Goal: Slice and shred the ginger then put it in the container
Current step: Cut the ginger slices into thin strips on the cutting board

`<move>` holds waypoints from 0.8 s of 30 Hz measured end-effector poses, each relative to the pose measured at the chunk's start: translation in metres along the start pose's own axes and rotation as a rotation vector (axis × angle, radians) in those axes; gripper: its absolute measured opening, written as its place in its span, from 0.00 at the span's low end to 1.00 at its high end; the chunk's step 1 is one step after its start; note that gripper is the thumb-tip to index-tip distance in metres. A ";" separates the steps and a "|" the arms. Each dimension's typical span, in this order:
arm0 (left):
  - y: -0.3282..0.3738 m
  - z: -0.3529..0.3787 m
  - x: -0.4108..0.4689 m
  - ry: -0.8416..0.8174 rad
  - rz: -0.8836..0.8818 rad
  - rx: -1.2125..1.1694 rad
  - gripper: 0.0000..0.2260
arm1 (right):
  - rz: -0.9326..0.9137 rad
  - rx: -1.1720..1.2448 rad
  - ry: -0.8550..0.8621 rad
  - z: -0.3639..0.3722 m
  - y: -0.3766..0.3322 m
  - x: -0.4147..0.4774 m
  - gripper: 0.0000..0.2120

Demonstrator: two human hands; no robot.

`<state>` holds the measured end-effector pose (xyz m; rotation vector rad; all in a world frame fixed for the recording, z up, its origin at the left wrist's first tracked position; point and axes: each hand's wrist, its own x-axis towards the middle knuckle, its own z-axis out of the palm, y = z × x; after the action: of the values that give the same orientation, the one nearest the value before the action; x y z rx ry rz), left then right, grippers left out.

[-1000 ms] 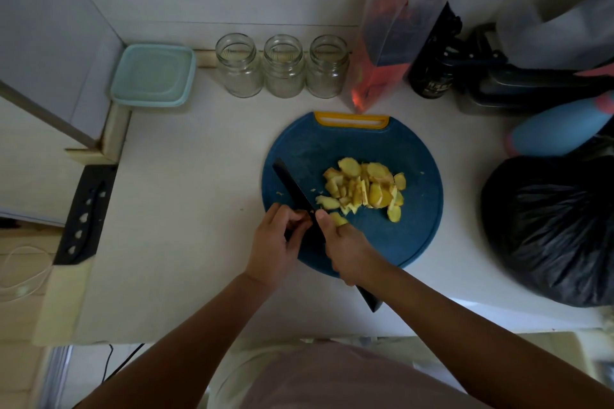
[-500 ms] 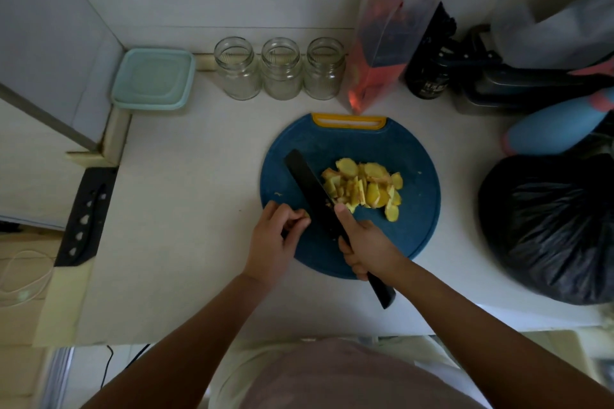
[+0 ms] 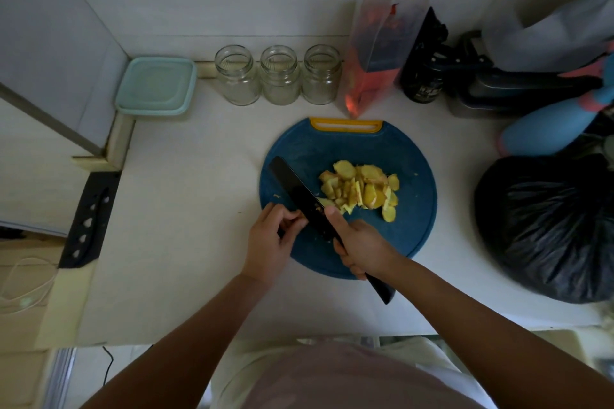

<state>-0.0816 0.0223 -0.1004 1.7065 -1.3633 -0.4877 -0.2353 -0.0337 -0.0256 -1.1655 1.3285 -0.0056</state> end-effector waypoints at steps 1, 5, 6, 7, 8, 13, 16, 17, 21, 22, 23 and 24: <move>0.000 0.000 0.000 0.000 -0.002 0.000 0.05 | -0.004 -0.003 0.008 0.002 0.001 0.000 0.30; -0.001 0.000 -0.001 0.002 -0.011 -0.004 0.05 | -0.005 -0.021 0.030 0.007 0.007 0.003 0.28; -0.001 -0.001 -0.001 0.001 -0.008 -0.005 0.06 | -0.003 -0.016 0.026 0.007 0.007 0.004 0.27; -0.002 -0.001 0.000 -0.001 -0.005 -0.003 0.06 | -0.003 -0.021 0.022 0.007 0.006 0.004 0.28; -0.003 -0.001 0.000 -0.005 -0.005 -0.002 0.06 | -0.007 -0.036 0.023 0.006 0.006 0.004 0.28; -0.004 -0.003 0.001 -0.016 0.002 -0.001 0.07 | -0.043 -0.159 0.037 0.006 0.005 0.007 0.28; -0.004 -0.002 0.000 -0.010 -0.003 -0.012 0.06 | -0.046 -0.175 0.035 0.007 0.006 0.009 0.27; -0.003 -0.001 0.000 -0.011 -0.010 -0.015 0.07 | -0.039 -0.174 0.037 0.006 0.006 0.010 0.27; -0.001 -0.001 0.001 0.009 -0.016 -0.012 0.08 | -0.025 -0.197 0.036 0.006 0.005 0.013 0.28; -0.001 -0.001 0.000 0.011 -0.015 -0.011 0.08 | -0.024 -0.197 0.037 0.006 0.005 0.013 0.28; -0.002 -0.001 0.000 0.010 -0.012 -0.009 0.08 | -0.024 -0.199 0.037 0.007 0.004 0.014 0.28; -0.001 -0.001 0.000 0.011 -0.006 -0.008 0.09 | -0.024 -0.204 0.034 0.007 0.003 0.015 0.28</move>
<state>-0.0802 0.0229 -0.1012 1.7044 -1.3474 -0.4864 -0.2266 -0.0366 -0.0399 -1.3590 1.3688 0.0947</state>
